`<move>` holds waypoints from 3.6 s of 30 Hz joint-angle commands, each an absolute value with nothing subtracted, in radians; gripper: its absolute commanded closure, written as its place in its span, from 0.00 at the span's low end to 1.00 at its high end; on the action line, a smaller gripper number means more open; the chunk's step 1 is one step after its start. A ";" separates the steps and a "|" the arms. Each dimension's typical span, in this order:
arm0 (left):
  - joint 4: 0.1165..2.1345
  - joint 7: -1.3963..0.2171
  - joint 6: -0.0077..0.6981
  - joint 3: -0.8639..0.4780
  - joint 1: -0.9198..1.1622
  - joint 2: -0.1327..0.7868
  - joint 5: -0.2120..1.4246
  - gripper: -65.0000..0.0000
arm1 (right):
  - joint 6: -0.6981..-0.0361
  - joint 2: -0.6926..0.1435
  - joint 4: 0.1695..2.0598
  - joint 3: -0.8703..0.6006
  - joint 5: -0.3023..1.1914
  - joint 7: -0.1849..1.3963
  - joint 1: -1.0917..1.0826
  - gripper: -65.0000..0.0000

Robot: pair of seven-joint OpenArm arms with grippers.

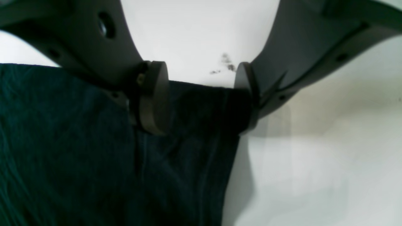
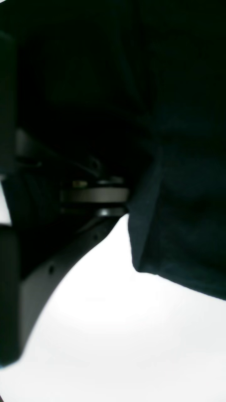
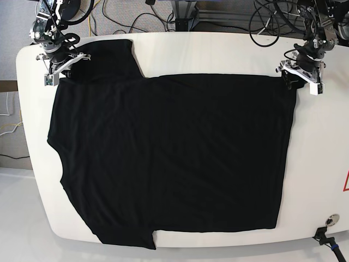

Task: Fold the T-shirt properly

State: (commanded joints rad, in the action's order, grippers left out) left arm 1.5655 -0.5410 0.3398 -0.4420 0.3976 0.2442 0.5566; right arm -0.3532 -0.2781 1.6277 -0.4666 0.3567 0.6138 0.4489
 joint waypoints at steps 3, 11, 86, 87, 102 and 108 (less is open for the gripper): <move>1.556 -0.540 0.342 -0.440 0.395 0.245 0.557 0.56 | -0.354 -0.278 1.628 -0.468 0.356 0.613 0.448 1.00; 1.517 -0.621 0.332 -0.440 0.367 0.242 0.565 0.56 | -0.359 -0.282 1.638 -0.487 0.376 0.575 0.438 1.00; 1.739 -0.711 0.397 -0.559 0.447 0.285 0.579 0.43 | -0.377 -0.179 1.741 -0.555 0.389 0.599 0.521 0.98; 1.730 -0.711 0.415 -0.559 0.446 0.285 0.579 0.43 | -0.377 -0.179 1.741 -0.553 0.389 0.599 0.521 0.98; 1.633 -0.708 0.429 -0.518 0.441 0.282 0.579 0.43 | -0.377 -0.177 1.741 -0.555 0.389 0.599 0.521 0.98; 1.618 -0.708 0.429 -0.483 0.415 0.251 0.578 0.43 | -0.377 -0.177 1.741 -0.555 0.392 0.599 0.521 0.98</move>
State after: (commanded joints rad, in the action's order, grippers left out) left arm 1.6180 -0.7081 0.4289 -0.4826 0.4150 0.2509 0.5777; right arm -0.3767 -0.1772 1.7407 -0.5547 0.3920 0.5992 0.5209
